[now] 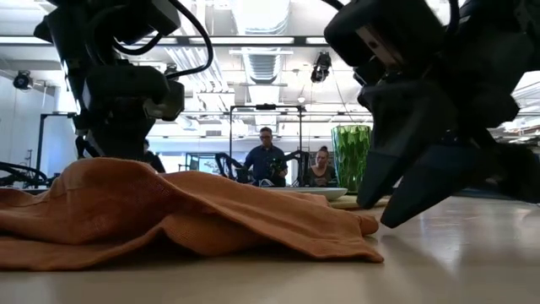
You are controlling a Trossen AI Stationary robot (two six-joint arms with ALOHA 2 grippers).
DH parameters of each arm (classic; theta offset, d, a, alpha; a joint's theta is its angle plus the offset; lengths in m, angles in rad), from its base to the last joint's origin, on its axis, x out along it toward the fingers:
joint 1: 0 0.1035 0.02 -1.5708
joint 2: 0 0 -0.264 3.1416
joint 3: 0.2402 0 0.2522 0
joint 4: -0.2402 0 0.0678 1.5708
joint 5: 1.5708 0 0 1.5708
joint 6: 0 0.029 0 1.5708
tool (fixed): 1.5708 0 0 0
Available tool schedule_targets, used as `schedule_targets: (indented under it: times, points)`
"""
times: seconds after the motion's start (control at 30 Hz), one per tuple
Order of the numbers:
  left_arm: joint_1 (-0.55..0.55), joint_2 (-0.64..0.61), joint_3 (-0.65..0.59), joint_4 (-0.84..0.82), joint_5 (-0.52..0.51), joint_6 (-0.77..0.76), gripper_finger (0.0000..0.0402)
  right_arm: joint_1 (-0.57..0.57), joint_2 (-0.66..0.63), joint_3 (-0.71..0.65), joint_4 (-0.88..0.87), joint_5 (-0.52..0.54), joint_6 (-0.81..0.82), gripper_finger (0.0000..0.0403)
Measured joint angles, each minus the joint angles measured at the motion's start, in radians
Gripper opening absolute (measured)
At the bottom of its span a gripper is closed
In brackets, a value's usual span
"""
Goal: Set table place
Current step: Fold the orange table napkin
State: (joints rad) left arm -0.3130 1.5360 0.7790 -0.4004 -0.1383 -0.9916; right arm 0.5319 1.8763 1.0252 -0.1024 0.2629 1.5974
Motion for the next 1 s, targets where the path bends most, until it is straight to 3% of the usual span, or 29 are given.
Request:
schedule_targets:
  times: [0.17,0.37,0.53,0.73,1.0]
  points:
    - [0.001,0.0,-0.001,0.0,0.0,0.01,0.0062,-0.022,0.009,-0.001,0.014,-0.013,-0.026,0.0121]
    - [0.001,-0.001,-0.001,-0.006,0.0,0.011,0.0065,-0.036,0.047,0.024,0.052,-0.056,-0.071,0.012]
    - [0.001,-0.001,-0.001,-0.006,0.0,0.011,0.0068,-0.036,0.07,0.06,0.055,-0.075,-0.099,0.0088]
    - [0.001,-0.001,-0.001,-0.008,0.002,0.007,0.0061,-0.035,0.053,0.066,0.053,-0.126,-0.118,0.0012]
    - [0.001,-0.001,-0.002,-0.008,0.001,0.007,0.0065,-0.037,-0.023,0.094,-0.032,-0.187,-0.116,0.0001]
